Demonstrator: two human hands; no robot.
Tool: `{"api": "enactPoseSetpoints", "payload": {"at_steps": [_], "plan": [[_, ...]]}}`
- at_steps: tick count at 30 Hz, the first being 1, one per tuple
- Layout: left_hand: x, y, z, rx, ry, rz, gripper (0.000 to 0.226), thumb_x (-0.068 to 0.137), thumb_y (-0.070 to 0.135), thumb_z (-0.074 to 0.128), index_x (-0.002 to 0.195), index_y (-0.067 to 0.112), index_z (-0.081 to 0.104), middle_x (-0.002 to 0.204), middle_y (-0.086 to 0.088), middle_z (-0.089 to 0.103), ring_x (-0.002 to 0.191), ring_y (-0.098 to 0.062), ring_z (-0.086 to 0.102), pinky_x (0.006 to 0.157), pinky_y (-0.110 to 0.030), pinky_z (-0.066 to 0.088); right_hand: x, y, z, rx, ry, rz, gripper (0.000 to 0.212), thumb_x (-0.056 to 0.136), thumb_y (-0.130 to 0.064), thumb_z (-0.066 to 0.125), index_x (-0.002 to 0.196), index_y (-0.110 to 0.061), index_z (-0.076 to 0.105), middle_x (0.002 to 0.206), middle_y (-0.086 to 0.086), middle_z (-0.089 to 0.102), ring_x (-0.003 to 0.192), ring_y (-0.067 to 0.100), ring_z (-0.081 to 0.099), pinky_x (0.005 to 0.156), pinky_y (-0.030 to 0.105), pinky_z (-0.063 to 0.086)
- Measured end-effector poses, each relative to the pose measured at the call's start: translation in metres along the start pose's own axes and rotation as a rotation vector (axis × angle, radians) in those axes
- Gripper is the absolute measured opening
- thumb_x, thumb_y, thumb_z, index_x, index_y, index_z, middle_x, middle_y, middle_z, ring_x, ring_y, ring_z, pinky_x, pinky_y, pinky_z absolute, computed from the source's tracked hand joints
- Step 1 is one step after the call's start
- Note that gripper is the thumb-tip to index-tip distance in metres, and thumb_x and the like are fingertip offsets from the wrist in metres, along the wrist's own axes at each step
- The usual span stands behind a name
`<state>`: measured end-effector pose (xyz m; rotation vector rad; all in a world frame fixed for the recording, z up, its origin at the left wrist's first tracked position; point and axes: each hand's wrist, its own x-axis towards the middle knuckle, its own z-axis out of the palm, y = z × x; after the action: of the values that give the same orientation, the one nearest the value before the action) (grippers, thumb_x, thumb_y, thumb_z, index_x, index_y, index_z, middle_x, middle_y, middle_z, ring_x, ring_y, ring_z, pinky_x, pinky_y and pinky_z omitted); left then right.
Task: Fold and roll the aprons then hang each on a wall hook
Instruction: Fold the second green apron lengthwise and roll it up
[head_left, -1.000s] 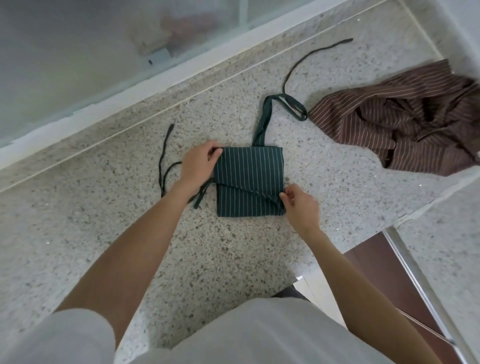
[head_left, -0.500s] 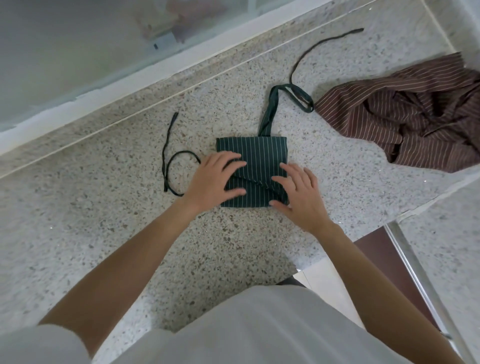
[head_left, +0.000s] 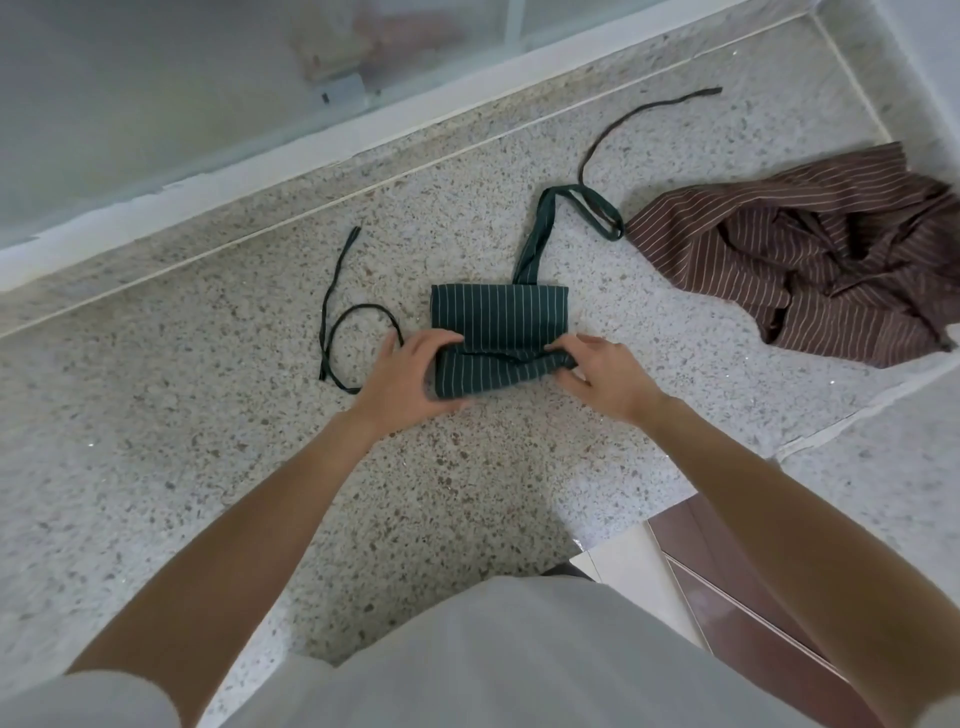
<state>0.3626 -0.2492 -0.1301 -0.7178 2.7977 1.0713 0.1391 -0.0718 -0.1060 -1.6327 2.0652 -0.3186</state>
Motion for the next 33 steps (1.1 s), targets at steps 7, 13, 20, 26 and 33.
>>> {"api": "enactPoseSetpoints", "payload": {"at_steps": [7, 13, 20, 26, 33], "plan": [[0.042, 0.024, -0.005, -0.187, 0.351, -0.469, 0.050, 0.084, 0.059, 0.055, 0.110, 0.017, 0.057, 0.102, 0.004, 0.067, 0.087, -0.010, 0.063, 0.073, -0.022, 0.048, 0.047, 0.002, -0.013, 0.130, 0.125, 0.402, 0.035, 0.099, -0.040, 0.040, 0.109, -0.009, 0.052, 0.083, 0.008, 0.065, 0.066, 0.022, 0.059, 0.058, 0.029, 0.042], [0.064, 0.016, -0.004, -0.148, 0.364, -0.600, 0.039, 0.082, 0.056, 0.060, 0.097, 0.020, 0.060, 0.089, 0.008, 0.066, 0.079, -0.009, 0.061, 0.073, -0.030, 0.052, 0.073, 0.010, -0.005, 0.070, 0.136, 0.567, 0.044, 0.095, -0.047, 0.043, 0.125, -0.015, 0.046, 0.098, 0.011, 0.064, 0.083, 0.030, 0.061, 0.066, 0.035, 0.048], [0.037, 0.022, -0.007, -0.026, 0.515, -0.379, 0.026, 0.088, 0.035, 0.058, 0.111, 0.022, 0.054, 0.113, 0.004, 0.056, 0.103, -0.014, 0.054, 0.099, -0.036, 0.035, 0.042, -0.008, 0.017, 0.145, -0.036, 0.577, 0.030, 0.091, -0.047, 0.049, 0.087, -0.019, 0.059, 0.089, 0.007, 0.059, 0.074, 0.021, 0.059, 0.072, 0.035, 0.054], [-0.041, 0.037, 0.015, -0.263, 0.307, -0.259, 0.039, 0.088, 0.032, 0.062, 0.125, 0.025, 0.052, 0.135, -0.004, 0.041, 0.127, -0.019, 0.036, 0.106, -0.036, 0.033, -0.025, -0.079, 0.057, 0.262, -0.085, 0.487, 0.029, 0.093, -0.042, 0.050, 0.086, -0.017, 0.062, 0.078, 0.000, 0.056, 0.073, 0.019, 0.055, 0.060, 0.029, 0.040], [-0.052, 0.054, 0.043, -0.250, 0.147, -0.480, 0.079, 0.075, 0.033, 0.075, 0.140, 0.032, 0.031, 0.142, -0.012, 0.022, 0.123, -0.025, 0.040, 0.100, -0.038, 0.043, -0.034, -0.104, 0.040, 0.116, 0.246, 0.340, 0.020, 0.092, -0.032, 0.056, 0.104, -0.017, 0.060, 0.098, -0.001, 0.060, 0.079, 0.016, 0.059, 0.062, 0.029, 0.049]]}}
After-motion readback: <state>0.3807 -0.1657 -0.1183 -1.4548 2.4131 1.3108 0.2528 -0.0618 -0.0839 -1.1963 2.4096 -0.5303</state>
